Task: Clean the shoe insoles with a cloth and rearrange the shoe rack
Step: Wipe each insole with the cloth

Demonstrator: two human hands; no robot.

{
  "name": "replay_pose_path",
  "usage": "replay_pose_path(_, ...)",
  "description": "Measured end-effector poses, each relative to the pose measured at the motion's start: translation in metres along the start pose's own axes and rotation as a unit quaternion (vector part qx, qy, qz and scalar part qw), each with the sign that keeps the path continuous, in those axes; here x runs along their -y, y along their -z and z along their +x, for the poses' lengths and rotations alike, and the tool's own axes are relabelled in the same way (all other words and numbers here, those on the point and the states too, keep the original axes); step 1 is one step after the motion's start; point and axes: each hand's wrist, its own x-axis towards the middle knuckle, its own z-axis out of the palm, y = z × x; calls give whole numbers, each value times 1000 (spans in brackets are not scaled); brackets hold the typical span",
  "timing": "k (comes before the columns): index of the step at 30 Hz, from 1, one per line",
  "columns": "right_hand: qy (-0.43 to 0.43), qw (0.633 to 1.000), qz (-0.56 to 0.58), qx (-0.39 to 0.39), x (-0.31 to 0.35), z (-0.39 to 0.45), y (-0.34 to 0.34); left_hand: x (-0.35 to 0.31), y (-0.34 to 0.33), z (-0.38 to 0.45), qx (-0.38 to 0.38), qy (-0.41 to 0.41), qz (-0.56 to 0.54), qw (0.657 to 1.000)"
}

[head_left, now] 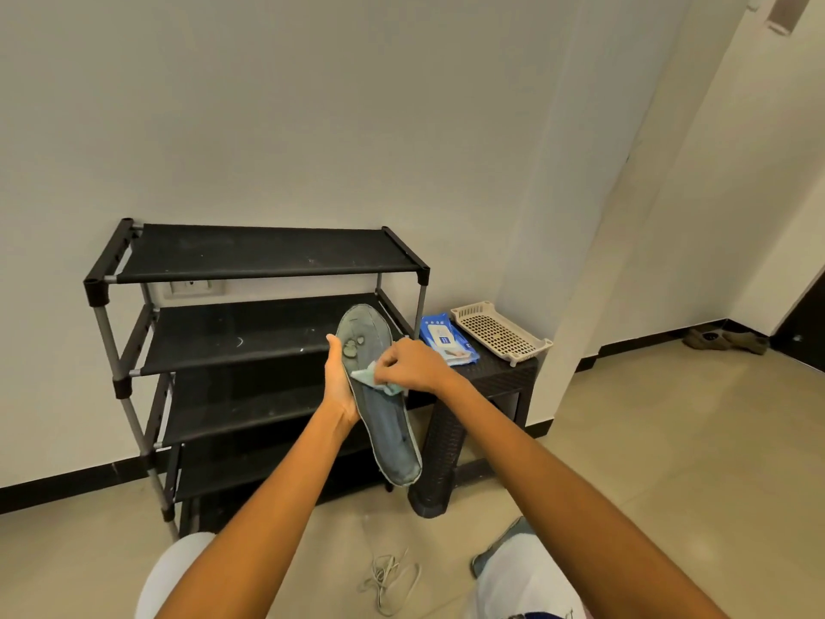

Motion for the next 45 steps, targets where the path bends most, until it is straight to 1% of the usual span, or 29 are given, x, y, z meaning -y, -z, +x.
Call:
replay_pose_path(1,0,999,16,-33,-1,2,2,0,0,0,10,0,-1,1000)
replay_pose_path(3,-12,988,45,-150,-1,6,6,-1,-3,0,22,-7,5,1000)
replay_pose_path(4,-19,981,22,-194,-1,8,6,0,-5,1,20,-14,9,1000)
replay_pose_path(5,-19,978,-24,-209,0,9,4,0,-8,1,17,-18,11,1000)
replay_pose_path(7,9,976,-115,-182,-1,10,-4,2,-7,4,16,-17,3,1000)
replay_pose_path(8,31,977,-134,-162,0,7,-9,3,-5,5,5,-13,-1,1000)
replay_pose_path(9,53,979,-134,-143,1,3,-11,2,-4,6,-10,-14,-4,1000)
replay_pose_path(10,69,985,-101,-124,-1,-2,-15,1,-2,8,-18,-16,-10,1000)
replay_pose_path(12,94,988,-45,-111,-5,-9,-14,-4,-3,9,-4,-15,-16,1000)
replay_pose_path(13,103,986,-57,-119,-7,-11,-11,-6,-7,9,2,-12,-22,1000)
replay_pose_path(15,102,968,-152,-170,-13,-4,-3,-5,-14,9,8,-8,-26,1000)
replay_pose_path(17,50,945,-237,-219,-13,5,5,2,-21,8,12,-2,-12,1000)
replay_pose_path(19,7,938,-251,-239,-7,10,4,7,-23,10,1,-4,-2,1000)
replay_pose_path(20,6,941,-242,-237,-6,10,2,7,-21,12,-6,-7,6,1000)
replay_pose_path(22,39,955,-209,-206,-5,4,-7,4,-15,13,-22,-8,9,1000)
replay_pose_path(24,70,977,-132,-153,-9,-8,-16,4,-5,14,-40,-10,12,999)
replay_pose_path(26,74,990,-68,-99,-14,-12,-18,7,-2,11,-43,-4,3,999)
replay_pose_path(27,66,992,-44,-99,-17,-9,-18,6,-5,8,-39,-5,-5,999)
replay_pose_path(30,-18,977,79,-195,-21,-1,-13,3,-19,6,-17,-18,-25,999)
replay_pose_path(31,-48,973,105,-202,-23,0,-14,1,-23,3,-20,-21,-27,999)
replay_pose_path(32,-65,974,112,-184,-23,-1,-14,0,-26,4,-24,-28,-30,999)
replay_pose_path(34,-70,978,123,-156,-25,-1,-18,-1,-25,7,-21,-30,-20,999)
replay_pose_path(35,-68,974,137,-165,-25,-1,-19,-1,-24,6,-13,-28,-21,999)
replay_pose_path(38,-70,954,161,-243,-22,0,-20,10,-26,-2,-1,-23,-13,1000)
replay_pose_path(39,-77,950,157,-260,-19,1,-21,15,-26,-6,-3,-17,-10,1000)
replay_pose_path(40,-77,951,126,-272,-19,1,-23,20,-25,-8,-4,-9,-13,1000)
replay_pose_path(42,-46,955,-34,-292,-20,1,-28,26,-24,-16,6,0,-32,999)
replay_pose_path(43,-16,948,-101,-301,-21,1,-30,27,-25,-16,13,0,-42,999)
replay_pose_path(45,17,946,-131,-297,-20,0,-32,23,-25,-17,10,-5,-51,999)
